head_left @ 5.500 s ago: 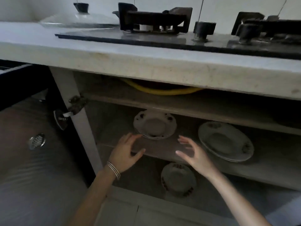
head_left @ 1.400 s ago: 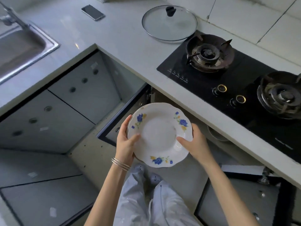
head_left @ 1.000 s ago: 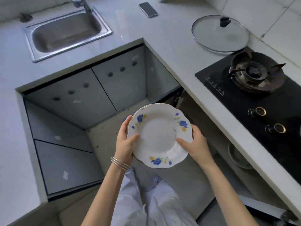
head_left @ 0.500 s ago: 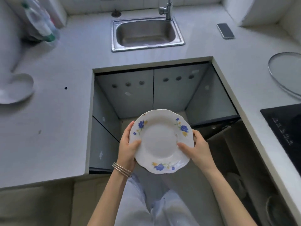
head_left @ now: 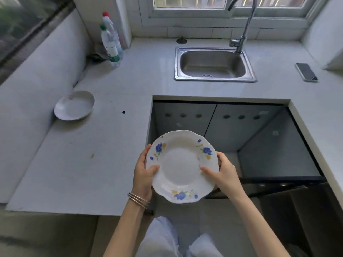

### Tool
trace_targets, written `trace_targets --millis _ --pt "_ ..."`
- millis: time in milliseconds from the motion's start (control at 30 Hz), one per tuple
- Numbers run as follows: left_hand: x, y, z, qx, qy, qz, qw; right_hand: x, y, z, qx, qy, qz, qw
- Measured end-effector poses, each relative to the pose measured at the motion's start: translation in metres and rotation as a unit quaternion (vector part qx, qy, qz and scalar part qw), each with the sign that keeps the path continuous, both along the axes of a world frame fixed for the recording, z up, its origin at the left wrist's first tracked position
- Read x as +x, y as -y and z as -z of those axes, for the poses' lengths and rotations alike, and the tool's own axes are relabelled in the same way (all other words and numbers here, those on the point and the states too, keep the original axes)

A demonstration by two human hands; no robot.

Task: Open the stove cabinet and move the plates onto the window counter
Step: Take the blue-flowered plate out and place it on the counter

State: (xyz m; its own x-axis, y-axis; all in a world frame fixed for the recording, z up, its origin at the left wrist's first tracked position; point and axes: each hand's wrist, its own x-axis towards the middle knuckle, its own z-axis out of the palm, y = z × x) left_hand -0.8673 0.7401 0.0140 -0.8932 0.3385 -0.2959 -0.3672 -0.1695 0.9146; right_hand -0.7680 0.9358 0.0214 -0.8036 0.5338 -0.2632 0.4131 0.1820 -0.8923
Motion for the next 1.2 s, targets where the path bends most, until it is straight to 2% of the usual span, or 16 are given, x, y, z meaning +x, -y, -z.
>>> trace_targets --millis 400,633,900,1033,1200 --pt "-0.069 0.061 0.005 -0.013 0.012 -0.103 0.995 -0.100 0.044 0.001 0.024 0.009 -0.094 0.995" --pt "-0.106 0.070 0.010 0.000 0.030 -0.208 0.978 -0.178 0.045 0.004 0.061 0.027 -0.198 0.978" --pt "-0.168 0.061 0.023 -0.041 0.036 -0.360 0.931 -0.295 0.035 0.002 0.116 0.027 -0.363 0.924" --pt "-0.200 0.053 0.024 -0.047 0.046 -0.454 0.889 -0.350 0.037 0.005 0.138 0.011 -0.424 0.895" --pt "-0.226 0.059 0.022 -0.048 0.022 -0.504 0.862 -0.400 0.056 0.010 0.089 -0.019 -0.443 0.892"
